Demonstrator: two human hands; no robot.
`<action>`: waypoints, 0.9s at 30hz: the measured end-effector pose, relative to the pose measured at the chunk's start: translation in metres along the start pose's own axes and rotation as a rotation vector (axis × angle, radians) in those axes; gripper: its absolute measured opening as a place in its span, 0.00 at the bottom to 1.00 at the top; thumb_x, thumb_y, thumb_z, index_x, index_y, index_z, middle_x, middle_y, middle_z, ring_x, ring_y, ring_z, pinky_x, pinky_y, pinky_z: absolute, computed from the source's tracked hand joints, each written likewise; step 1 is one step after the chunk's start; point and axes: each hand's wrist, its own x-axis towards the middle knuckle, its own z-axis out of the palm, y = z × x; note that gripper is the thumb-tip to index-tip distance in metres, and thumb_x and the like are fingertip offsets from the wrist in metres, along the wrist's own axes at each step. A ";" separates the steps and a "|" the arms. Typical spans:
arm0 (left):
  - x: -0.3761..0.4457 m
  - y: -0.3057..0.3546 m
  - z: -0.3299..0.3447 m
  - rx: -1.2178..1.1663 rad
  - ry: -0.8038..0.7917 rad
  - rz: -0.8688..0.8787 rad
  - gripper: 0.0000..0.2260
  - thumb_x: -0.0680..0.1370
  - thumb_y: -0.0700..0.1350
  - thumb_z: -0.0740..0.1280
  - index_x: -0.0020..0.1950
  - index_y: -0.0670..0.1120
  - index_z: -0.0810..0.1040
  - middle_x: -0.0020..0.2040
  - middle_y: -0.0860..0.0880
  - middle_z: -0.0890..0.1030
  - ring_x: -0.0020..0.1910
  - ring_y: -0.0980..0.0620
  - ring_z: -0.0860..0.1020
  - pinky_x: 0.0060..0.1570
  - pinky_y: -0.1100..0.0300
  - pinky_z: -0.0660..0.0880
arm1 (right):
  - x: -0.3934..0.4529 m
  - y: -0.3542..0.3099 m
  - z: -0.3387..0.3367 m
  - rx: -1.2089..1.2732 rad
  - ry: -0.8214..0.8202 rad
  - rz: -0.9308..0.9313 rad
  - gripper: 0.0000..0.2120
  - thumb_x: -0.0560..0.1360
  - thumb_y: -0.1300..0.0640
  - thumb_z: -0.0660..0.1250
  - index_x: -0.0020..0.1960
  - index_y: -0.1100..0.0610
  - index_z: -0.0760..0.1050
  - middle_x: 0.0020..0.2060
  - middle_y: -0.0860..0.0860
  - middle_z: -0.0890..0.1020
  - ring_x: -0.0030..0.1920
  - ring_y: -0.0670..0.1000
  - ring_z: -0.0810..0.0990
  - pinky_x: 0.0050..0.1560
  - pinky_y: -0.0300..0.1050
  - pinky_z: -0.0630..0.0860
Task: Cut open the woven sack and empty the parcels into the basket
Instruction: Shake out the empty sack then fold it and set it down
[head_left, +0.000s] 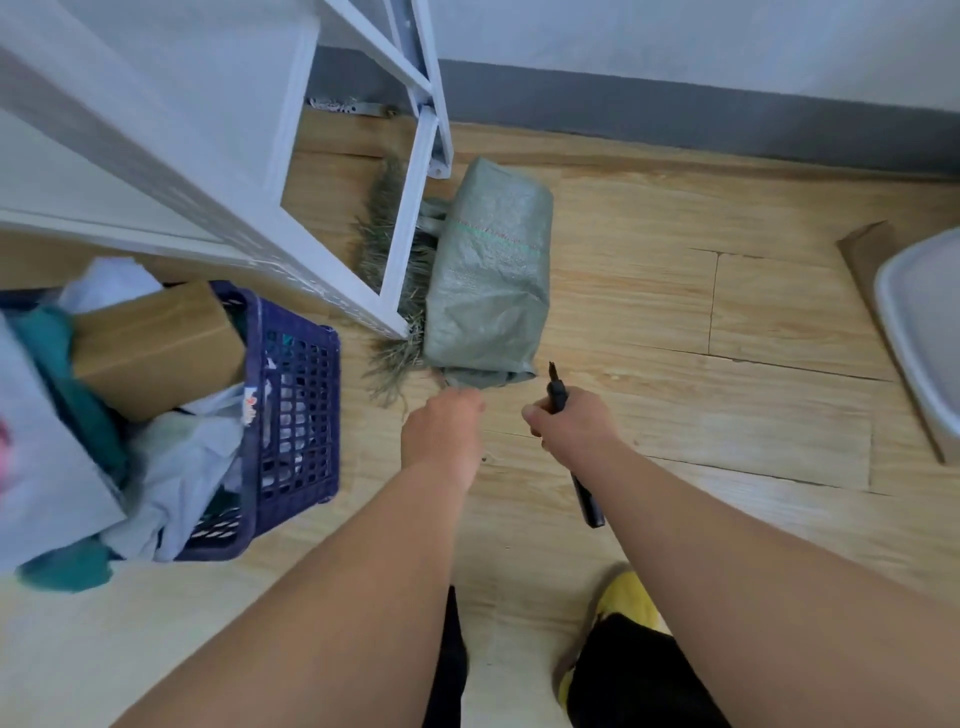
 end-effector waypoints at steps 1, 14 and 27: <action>-0.017 0.003 -0.016 -0.005 -0.001 -0.004 0.14 0.78 0.36 0.61 0.58 0.51 0.77 0.55 0.50 0.77 0.50 0.46 0.78 0.45 0.53 0.73 | -0.021 -0.007 -0.006 0.007 -0.011 0.000 0.08 0.75 0.52 0.67 0.46 0.57 0.77 0.43 0.55 0.84 0.45 0.56 0.82 0.48 0.51 0.79; -0.182 -0.001 -0.211 -0.163 0.025 -0.094 0.17 0.82 0.56 0.54 0.38 0.50 0.71 0.36 0.50 0.74 0.37 0.47 0.74 0.34 0.56 0.66 | -0.258 -0.143 -0.046 0.312 -0.106 0.005 0.14 0.76 0.51 0.66 0.37 0.60 0.76 0.27 0.52 0.74 0.25 0.49 0.69 0.26 0.42 0.67; -0.259 -0.066 -0.423 -1.102 -0.002 -0.350 0.07 0.81 0.45 0.59 0.53 0.45 0.75 0.45 0.47 0.82 0.43 0.49 0.81 0.45 0.52 0.79 | -0.415 -0.283 -0.024 0.384 -0.273 -0.306 0.16 0.76 0.48 0.66 0.37 0.59 0.75 0.23 0.50 0.74 0.22 0.48 0.68 0.25 0.39 0.67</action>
